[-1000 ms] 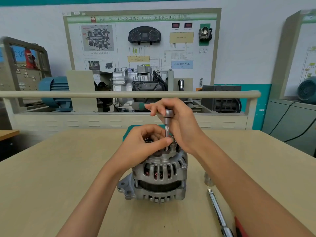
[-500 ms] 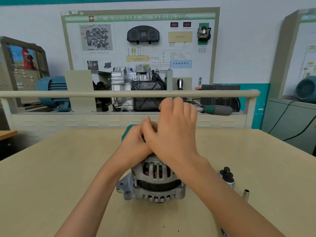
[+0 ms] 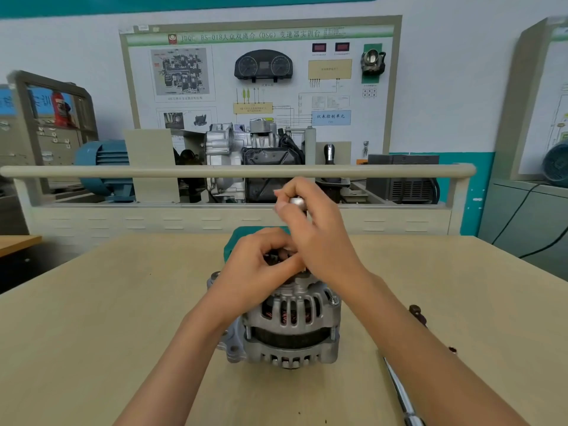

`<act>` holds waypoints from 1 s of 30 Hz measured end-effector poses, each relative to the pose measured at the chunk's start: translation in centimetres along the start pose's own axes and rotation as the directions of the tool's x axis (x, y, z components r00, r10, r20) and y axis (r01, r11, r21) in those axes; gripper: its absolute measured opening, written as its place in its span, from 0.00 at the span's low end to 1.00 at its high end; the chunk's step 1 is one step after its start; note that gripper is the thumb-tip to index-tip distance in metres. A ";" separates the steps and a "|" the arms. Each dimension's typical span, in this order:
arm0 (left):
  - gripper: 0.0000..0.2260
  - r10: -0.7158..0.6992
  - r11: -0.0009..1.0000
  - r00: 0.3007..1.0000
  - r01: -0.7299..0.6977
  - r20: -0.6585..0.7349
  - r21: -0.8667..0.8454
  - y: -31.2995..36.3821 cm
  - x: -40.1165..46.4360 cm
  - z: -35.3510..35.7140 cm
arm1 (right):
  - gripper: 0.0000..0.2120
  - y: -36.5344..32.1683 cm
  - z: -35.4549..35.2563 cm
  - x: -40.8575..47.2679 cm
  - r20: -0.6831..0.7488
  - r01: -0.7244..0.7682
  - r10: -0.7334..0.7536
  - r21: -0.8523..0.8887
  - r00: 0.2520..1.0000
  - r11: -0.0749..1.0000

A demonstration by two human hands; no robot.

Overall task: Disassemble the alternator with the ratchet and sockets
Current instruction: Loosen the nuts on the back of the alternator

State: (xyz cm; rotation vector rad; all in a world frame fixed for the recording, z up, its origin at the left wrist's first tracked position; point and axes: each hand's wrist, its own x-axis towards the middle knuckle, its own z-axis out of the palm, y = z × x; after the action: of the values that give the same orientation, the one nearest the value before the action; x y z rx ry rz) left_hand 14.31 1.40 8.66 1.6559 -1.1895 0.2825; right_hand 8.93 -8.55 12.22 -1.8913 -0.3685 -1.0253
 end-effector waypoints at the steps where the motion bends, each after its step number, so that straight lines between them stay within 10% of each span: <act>1: 0.03 -0.005 1.000 1.000 0.005 -0.003 -0.015 0.0 0.0 0.0 | 0.05 -0.2 0.1 -0.3 -0.017 0.027 -0.031 -0.186 0.999 0.982; 4: 0.03 -0.038 0.999 0.999 0.038 -0.014 -0.027 -0.1 0.0 0.1 | 0.11 -0.8 0.9 -1.2 -0.078 -0.012 -0.088 -0.809 0.993 0.588; 7: 0.10 -0.032 0.999 0.999 0.032 -0.031 -0.006 -0.3 0.1 0.1 | 0.17 -1.9 1.9 -1.7 -0.188 -0.156 -0.092 -0.947 0.978 0.280; 12: 0.08 -0.053 0.999 0.998 0.053 0.013 -0.001 0.0 0.3 0.3 | 0.15 -1.2 0.8 -1.1 -0.111 -0.062 -0.047 -0.805 0.993 0.590; 16: 0.11 -0.015 1.000 1.000 0.015 0.022 -0.024 0.0 0.1 0.3 | 0.05 -0.8 0.2 -0.6 -0.026 0.049 -0.058 -0.270 0.998 0.962; 21: 0.16 0.038 0.997 0.998 -0.041 0.045 0.060 0.2 0.0 0.1 | 0.08 -0.4 -0.5 0.6 0.038 -0.097 0.089 0.368 0.995 0.925; 27: 0.07 0.010 1.000 1.000 -0.010 -0.029 0.008 -0.1 0.0 0.4 | 0.04 -0.4 0.1 -0.4 -0.021 0.058 -0.060 -0.086 0.998 0.995; 30: 0.04 -0.036 0.998 0.996 0.040 -0.077 0.043 -0.4 0.1 0.4 | 0.07 -0.7 0.9 -1.0 -0.072 0.032 -0.111 -0.682 0.991 0.730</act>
State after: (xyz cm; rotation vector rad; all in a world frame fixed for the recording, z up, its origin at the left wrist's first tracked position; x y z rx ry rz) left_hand 14.52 1.03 8.31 1.6895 -1.1006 0.3478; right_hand 8.30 -7.29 11.67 -2.4681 0.0241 -1.4474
